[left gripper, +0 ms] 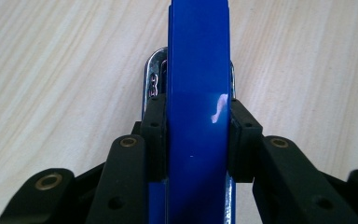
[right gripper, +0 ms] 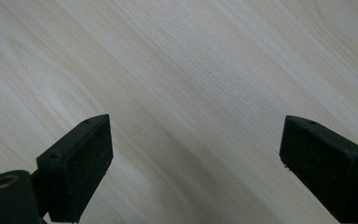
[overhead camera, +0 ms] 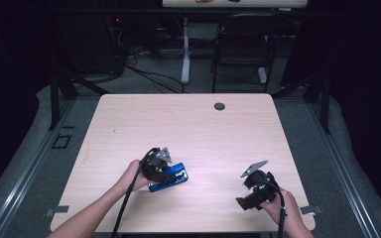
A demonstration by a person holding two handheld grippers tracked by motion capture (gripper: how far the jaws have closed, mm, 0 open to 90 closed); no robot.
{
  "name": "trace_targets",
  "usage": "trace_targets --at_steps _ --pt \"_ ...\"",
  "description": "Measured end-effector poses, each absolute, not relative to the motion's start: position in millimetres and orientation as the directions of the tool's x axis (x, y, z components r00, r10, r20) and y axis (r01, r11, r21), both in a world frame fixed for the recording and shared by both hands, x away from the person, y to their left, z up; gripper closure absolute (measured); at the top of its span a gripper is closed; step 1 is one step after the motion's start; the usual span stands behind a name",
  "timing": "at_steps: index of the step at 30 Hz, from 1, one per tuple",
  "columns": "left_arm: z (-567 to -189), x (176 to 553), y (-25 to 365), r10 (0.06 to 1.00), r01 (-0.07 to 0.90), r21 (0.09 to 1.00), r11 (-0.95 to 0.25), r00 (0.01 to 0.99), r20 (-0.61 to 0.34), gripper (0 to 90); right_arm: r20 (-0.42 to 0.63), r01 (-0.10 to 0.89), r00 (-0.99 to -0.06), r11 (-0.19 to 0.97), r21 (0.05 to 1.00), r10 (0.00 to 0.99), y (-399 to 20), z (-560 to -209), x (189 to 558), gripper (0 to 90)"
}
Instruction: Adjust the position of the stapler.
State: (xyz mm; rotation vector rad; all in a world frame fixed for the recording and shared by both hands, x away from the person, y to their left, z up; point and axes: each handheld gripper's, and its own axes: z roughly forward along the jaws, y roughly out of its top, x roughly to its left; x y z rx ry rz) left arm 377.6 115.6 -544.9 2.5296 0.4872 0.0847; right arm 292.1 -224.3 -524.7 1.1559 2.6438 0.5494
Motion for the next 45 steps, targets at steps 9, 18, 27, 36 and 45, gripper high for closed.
trace_targets --at_steps 9,18,27,36,45 --pt "-545.6 373.4 107.8 0.297 0.275 0.544 -0.793 0.954 -0.048 66.1 -0.037 0.661 -0.674 0.625 0.414 0.738 -224.1 -524.9 292.0 9.2" --pt "-546.0 369.8 100.9 0.234 0.226 0.548 -0.805 0.971 -0.056 66.0 -0.041 0.661 -0.676 0.629 0.409 0.736 -224.0 -524.8 292.1 9.3" --pt "-546.7 366.9 90.8 0.171 0.173 0.556 -0.813 0.984 -0.056 65.9 -0.042 0.662 -0.676 0.631 0.405 0.736 -223.3 -524.0 291.9 9.3" --pt "-546.9 364.9 80.8 0.123 0.133 0.561 -0.817 0.991 -0.055 66.0 -0.046 0.66 -0.678 0.634 0.403 0.734 -222.9 -524.2 292.1 9.3" --pt "-546.9 362.1 74.4 0.093 0.103 0.559 -0.823 0.995 -0.046 65.9 -0.034 0.664 -0.674 0.625 0.411 0.738 -222.1 -525.4 292.2 9.5"
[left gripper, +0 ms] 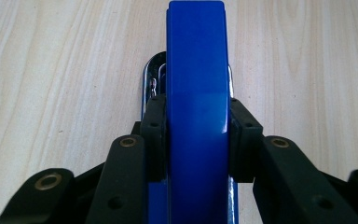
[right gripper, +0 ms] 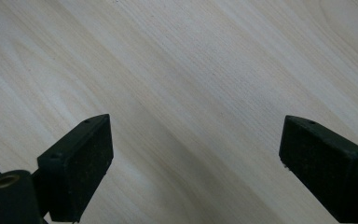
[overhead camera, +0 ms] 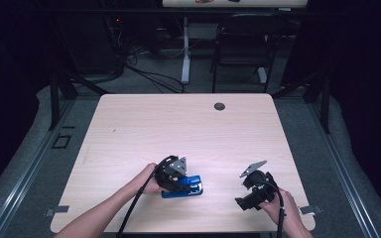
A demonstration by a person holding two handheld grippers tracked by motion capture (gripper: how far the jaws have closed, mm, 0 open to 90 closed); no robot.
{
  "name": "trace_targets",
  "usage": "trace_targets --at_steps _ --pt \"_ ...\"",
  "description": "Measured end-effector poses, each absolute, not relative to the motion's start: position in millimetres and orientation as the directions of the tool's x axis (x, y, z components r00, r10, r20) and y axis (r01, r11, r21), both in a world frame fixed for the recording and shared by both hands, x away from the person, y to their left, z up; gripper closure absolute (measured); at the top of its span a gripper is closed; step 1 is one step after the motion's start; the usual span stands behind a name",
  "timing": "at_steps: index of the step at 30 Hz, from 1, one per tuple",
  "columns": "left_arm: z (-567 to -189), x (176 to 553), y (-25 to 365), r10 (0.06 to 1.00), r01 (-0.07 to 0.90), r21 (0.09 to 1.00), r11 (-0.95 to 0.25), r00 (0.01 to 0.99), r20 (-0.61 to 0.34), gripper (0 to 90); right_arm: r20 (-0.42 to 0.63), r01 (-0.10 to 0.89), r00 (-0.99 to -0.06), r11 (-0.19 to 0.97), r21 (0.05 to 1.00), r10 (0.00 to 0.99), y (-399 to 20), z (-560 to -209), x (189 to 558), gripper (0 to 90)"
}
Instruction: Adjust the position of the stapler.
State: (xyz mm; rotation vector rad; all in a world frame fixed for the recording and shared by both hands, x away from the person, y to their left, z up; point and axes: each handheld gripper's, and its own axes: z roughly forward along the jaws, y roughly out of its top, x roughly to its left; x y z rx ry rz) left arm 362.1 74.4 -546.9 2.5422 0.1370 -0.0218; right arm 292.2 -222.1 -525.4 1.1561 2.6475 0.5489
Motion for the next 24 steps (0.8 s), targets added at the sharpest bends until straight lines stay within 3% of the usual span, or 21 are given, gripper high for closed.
trace_targets --at_steps 10,14,17,24 --pt "-546.8 359.9 65.5 0.034 0.061 0.56 -0.826 0.998 -0.06 65.6 -0.036 0.665 -0.673 0.625 0.41 0.739 -220.8 -526.1 293.2 9.7" --pt "-548.7 359.4 64.7 0.077 0.098 0.575 -0.812 0.995 -0.062 63.8 -0.023 0.665 -0.672 0.617 0.42 0.74 -221.3 -526.0 292.9 9.7" --pt "-545.1 361.1 62.6 0.115 0.14 0.58 -0.802 0.99 -0.079 47.5 -0.036 0.662 -0.673 0.624 0.415 0.739 -223.4 -524.5 292.5 9.7" --pt "-535.3 362.7 67.8 0.176 0.186 0.613 -0.768 0.981 -0.078 27.3 -0.021 0.667 -0.662 0.603 0.437 0.749 -224.6 -522.3 291.6 10.0"
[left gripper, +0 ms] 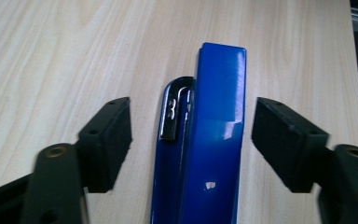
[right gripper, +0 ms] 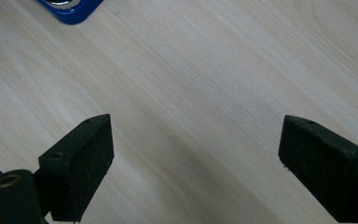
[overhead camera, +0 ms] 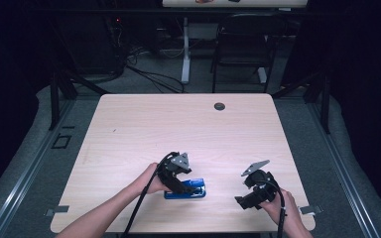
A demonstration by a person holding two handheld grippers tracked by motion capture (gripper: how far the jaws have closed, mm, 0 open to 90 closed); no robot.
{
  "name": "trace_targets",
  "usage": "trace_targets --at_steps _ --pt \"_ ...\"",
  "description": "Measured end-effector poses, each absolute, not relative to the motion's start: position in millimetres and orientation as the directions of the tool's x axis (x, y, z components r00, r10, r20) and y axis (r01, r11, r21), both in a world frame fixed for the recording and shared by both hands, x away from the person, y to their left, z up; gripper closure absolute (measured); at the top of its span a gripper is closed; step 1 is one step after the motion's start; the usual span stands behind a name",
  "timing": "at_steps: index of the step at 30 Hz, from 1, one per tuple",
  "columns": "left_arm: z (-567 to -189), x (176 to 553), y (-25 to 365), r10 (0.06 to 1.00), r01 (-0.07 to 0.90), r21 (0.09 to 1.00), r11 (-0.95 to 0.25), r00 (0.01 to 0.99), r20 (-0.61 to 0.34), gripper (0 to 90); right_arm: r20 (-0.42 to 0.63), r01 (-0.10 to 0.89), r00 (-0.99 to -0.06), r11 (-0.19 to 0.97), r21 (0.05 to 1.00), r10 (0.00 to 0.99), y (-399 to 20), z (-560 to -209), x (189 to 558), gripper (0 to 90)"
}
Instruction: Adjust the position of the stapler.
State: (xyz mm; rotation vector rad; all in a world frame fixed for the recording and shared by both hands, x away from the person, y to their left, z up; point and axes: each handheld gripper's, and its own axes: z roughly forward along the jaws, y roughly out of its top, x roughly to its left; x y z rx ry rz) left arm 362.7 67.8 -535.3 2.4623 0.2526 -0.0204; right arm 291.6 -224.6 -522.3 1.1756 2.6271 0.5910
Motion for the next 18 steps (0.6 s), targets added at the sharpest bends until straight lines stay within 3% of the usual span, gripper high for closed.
trace_targets --at_steps 3,18 --pt "-534.1 361.7 68.4 0.196 0.199 0.617 -0.762 0.978 -0.073 22.2 -0.027 0.662 -0.663 0.604 0.443 0.748 -222.5 -520.9 290.5 10.1" --pt "-528.4 356.7 64.4 0.224 0.217 0.627 -0.748 0.972 -0.07 15.7 0.002 0.668 -0.655 0.579 0.467 0.755 -220.2 -520.8 290.4 10.7"
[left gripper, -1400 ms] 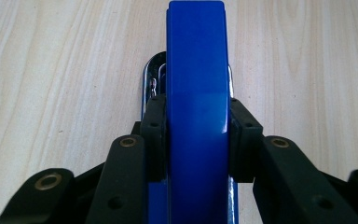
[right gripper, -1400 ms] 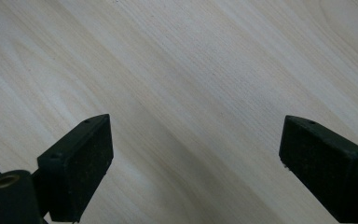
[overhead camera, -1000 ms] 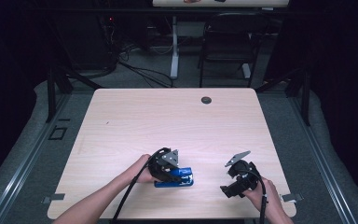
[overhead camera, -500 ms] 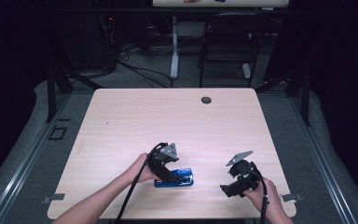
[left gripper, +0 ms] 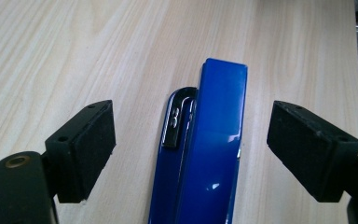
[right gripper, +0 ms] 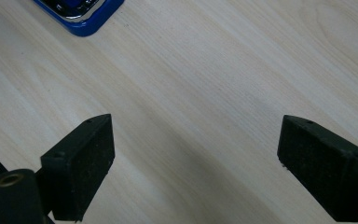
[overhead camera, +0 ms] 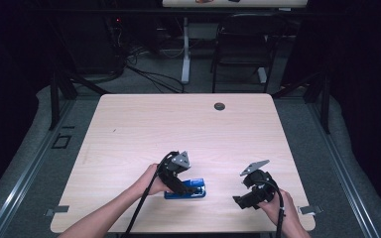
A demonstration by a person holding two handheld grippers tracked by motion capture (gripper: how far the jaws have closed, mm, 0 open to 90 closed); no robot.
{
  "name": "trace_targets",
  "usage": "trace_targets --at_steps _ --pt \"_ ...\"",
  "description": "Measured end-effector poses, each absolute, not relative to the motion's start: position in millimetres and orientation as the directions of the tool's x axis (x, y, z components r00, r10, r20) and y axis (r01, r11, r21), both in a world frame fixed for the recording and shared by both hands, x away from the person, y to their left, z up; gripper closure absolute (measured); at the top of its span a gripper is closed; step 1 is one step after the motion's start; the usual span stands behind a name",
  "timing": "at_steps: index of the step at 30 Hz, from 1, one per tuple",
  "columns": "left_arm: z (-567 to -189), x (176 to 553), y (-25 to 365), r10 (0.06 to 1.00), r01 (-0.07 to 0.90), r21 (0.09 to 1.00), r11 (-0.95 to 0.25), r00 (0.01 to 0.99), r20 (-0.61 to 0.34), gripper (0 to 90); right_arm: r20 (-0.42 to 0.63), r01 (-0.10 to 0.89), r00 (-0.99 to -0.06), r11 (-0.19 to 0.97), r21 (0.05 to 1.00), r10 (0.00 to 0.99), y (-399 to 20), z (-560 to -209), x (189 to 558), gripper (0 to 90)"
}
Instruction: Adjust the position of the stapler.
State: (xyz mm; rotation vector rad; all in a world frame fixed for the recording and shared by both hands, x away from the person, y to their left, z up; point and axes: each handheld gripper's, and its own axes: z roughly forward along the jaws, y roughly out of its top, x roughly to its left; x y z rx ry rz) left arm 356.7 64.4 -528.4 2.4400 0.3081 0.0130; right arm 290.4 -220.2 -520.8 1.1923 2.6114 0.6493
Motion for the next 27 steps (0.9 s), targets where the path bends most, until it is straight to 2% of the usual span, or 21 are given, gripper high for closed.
trace_targets --at_steps 1,12,27 --pt "-526.5 355.2 63.9 0.234 0.214 0.617 -0.758 0.971 -0.049 15.8 -0.008 0.664 -0.662 0.591 0.459 0.75 -220.1 -520.0 289.4 10.8" --pt "-528.8 357.5 55.9 0.234 0.22 0.615 -0.757 0.97 -0.06 19.4 0.002 0.663 -0.66 0.581 0.472 0.751 -220.6 -520.4 290.9 11.0" --pt "-534.0 356.1 37.7 0.2 0.197 0.58 -0.79 0.978 -0.06 30.6 -0.007 0.669 -0.652 0.579 0.467 0.758 -221.8 -519.9 291.3 11.1"
